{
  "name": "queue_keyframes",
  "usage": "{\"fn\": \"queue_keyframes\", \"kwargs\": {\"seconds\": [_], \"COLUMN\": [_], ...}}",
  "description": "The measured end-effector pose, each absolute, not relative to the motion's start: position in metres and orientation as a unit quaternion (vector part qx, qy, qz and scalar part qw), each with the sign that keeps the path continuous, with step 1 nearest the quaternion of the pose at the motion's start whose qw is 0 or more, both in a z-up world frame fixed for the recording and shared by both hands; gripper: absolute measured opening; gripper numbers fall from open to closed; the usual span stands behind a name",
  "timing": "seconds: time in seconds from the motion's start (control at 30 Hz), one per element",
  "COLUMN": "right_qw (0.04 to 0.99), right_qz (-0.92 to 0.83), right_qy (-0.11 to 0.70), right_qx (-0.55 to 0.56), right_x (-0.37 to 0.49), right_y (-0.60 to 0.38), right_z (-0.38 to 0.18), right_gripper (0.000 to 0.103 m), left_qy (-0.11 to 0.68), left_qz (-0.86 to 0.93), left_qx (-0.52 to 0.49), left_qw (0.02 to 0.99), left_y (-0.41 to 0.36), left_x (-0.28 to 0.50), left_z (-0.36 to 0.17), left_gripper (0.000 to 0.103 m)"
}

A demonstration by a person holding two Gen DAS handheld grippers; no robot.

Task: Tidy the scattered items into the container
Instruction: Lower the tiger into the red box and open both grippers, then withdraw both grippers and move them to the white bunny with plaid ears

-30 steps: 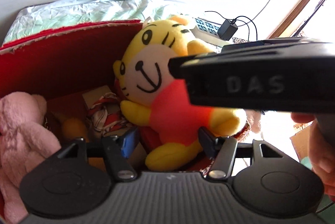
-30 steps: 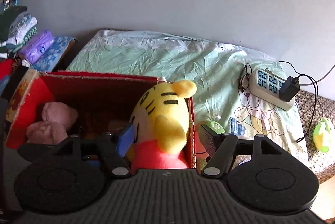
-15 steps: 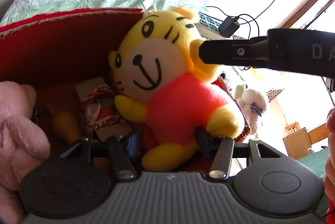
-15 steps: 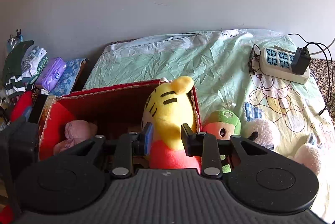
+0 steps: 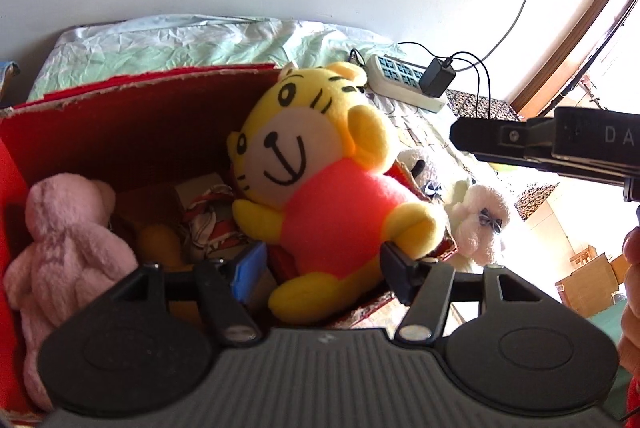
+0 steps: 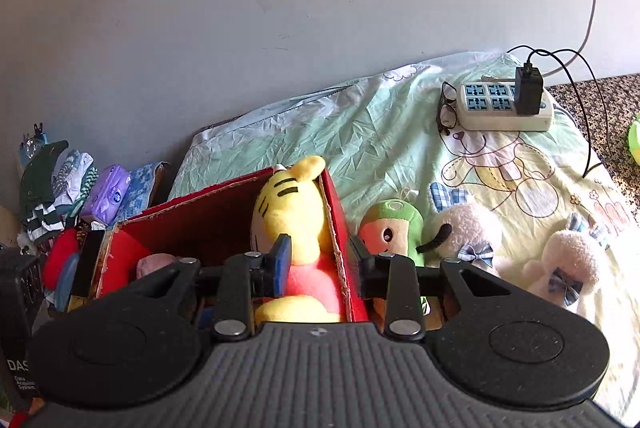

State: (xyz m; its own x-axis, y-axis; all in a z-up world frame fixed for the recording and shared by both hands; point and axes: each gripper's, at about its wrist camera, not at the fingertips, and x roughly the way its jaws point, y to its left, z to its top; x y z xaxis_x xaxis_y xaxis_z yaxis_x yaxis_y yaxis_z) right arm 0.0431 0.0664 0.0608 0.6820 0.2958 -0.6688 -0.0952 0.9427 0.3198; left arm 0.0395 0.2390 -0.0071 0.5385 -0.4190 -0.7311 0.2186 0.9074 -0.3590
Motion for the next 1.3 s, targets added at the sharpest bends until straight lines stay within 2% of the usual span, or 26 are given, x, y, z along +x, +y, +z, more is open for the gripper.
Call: {"fn": "queue_keyframes", "kwargs": {"seconds": [0.23, 0.3, 0.37, 0.6, 0.7, 0.83, 1.3], "right_qw": [0.909, 0.911, 0.912, 0.905, 0.896, 0.881, 0.85], "right_qz": [0.1, 0.098, 0.096, 0.089, 0.085, 0.085, 0.088], "right_qy": [0.377, 0.372, 0.371, 0.381, 0.396, 0.418, 0.47], "right_qx": [0.144, 0.15, 0.149, 0.165, 0.184, 0.203, 0.221], "right_x": [0.022, 0.016, 0.011, 0.0, -0.001, -0.001, 0.012], "right_y": [0.051, 0.045, 0.039, 0.008, -0.013, -0.04, -0.132], "right_z": [0.052, 0.049, 0.046, 0.028, 0.019, 0.007, -0.025], "right_gripper": [0.033, 0.033, 0.033, 0.034, 0.038, 0.039, 0.041], "left_qy": [0.442, 0.431, 0.416, 0.384, 0.382, 0.39, 0.493], "left_qz": [-0.158, -0.157, -0.157, -0.182, -0.2, -0.212, -0.19], "left_qx": [-0.103, -0.104, -0.109, -0.081, -0.067, -0.056, -0.062], "left_qw": [0.877, 0.882, 0.889, 0.902, 0.9, 0.894, 0.847], "left_y": [0.232, 0.231, 0.231, 0.202, 0.178, 0.146, 0.026], "left_x": [0.027, 0.021, 0.013, -0.012, -0.023, -0.03, 0.006], "left_z": [0.004, 0.009, 0.018, 0.038, 0.037, 0.032, -0.024], "left_gripper": [0.066, 0.071, 0.082, 0.083, 0.086, 0.092, 0.099]}}
